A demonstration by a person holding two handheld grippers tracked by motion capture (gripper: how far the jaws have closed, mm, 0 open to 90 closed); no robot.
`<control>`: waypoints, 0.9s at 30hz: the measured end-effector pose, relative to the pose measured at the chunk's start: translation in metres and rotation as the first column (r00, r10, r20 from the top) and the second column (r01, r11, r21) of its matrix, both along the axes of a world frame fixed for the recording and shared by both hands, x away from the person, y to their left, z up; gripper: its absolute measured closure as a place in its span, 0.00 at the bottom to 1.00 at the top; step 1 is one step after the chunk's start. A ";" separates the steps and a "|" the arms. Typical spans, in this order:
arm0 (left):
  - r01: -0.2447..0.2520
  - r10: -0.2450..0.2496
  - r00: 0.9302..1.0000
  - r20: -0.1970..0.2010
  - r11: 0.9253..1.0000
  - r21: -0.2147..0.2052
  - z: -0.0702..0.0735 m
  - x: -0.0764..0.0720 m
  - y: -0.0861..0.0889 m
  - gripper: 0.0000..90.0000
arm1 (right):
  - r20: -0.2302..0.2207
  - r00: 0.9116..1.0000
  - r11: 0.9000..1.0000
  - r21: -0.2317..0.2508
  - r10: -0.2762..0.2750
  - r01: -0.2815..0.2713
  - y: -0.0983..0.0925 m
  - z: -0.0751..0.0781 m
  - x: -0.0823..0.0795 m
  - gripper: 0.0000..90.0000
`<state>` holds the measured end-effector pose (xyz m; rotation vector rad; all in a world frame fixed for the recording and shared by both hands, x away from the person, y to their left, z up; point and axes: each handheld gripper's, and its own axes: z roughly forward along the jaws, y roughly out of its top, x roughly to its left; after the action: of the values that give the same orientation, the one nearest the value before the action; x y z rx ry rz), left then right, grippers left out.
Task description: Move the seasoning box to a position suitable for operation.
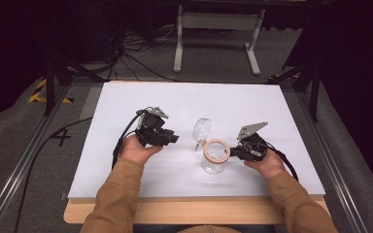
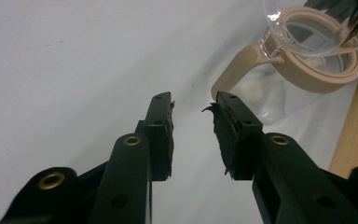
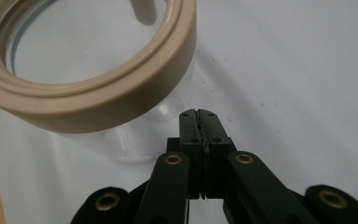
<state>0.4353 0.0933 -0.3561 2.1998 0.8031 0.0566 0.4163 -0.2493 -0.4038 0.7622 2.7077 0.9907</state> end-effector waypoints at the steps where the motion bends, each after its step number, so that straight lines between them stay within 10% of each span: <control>1: 0.006 -0.006 1.000 -0.002 1.000 0.005 0.000 0.001 0.000 0.76 | 0.002 1.000 1.000 0.000 0.001 -0.001 0.000 0.000 -0.001 0.99; 27: -0.011 0.012 1.000 -0.029 1.000 0.004 0.001 0.008 -0.004 0.81 | -0.082 0.982 0.982 -0.065 0.173 -0.178 0.024 -0.009 -0.023 0.99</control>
<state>0.4438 0.0895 -0.3549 2.2041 0.8323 0.0320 0.3931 -0.2256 -0.4130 0.5671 2.9003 0.9095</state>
